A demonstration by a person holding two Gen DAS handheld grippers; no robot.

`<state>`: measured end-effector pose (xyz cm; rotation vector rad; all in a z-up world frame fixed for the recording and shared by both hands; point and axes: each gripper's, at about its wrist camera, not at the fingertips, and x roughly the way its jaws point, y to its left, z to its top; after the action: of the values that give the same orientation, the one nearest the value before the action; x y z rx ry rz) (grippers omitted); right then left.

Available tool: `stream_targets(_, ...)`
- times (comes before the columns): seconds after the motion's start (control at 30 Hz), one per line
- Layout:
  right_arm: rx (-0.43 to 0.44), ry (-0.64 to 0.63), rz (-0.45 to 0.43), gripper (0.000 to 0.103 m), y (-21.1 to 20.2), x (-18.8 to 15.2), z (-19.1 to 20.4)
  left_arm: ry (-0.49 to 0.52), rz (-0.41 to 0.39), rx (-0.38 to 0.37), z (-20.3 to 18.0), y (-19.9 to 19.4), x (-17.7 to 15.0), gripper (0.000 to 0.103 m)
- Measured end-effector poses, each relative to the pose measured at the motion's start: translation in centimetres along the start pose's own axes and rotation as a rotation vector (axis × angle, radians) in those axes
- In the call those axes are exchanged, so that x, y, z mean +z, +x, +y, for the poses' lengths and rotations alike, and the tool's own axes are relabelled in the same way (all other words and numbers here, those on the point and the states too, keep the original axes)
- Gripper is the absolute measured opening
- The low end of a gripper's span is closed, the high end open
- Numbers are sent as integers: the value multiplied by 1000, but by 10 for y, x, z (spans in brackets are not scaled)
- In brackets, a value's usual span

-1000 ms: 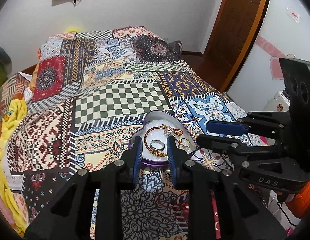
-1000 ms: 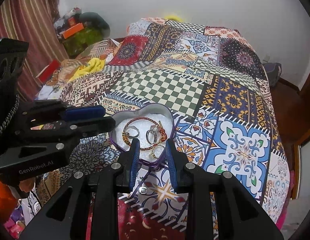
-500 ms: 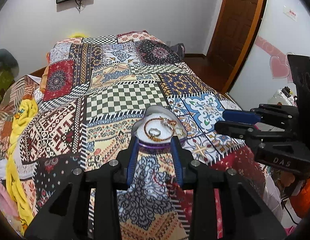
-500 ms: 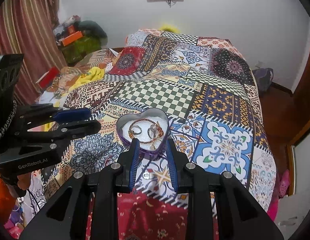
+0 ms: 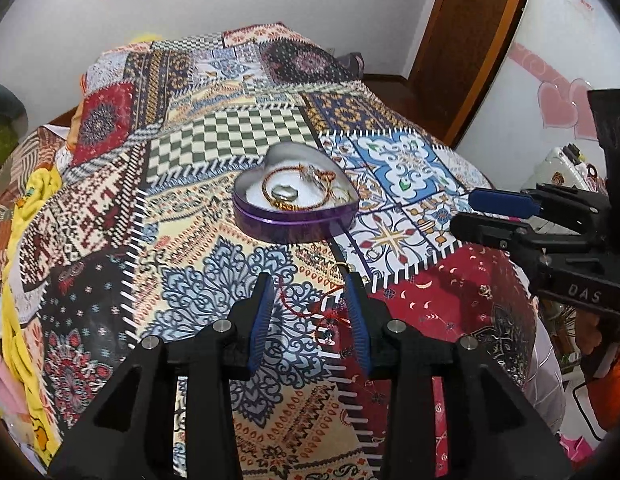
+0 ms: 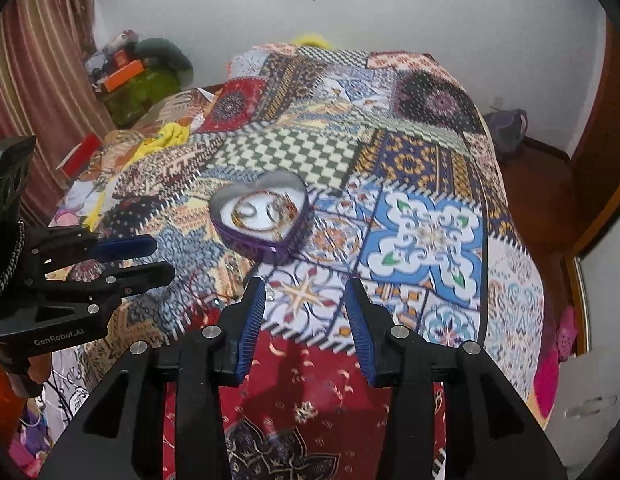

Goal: Organize jewelry
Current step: 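Reach the right tool toward the remaining jewelry beside the tin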

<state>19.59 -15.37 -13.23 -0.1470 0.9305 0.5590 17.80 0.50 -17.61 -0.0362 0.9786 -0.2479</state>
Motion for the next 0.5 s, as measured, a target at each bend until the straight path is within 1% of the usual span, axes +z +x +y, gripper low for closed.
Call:
stream_targets(0.17, 7, 17, 36, 38, 11, -10, -4, -10, 27, -8, 2, 21, 1, 36)
stream_targets(0.27, 10, 19, 61, 38, 20, -15, -4, -10, 29, 2, 4, 31, 3, 36)
stream_targets(0.5, 26, 20, 98, 38, 36, -19, -5, -2, 46, -15, 7, 47, 8, 36)
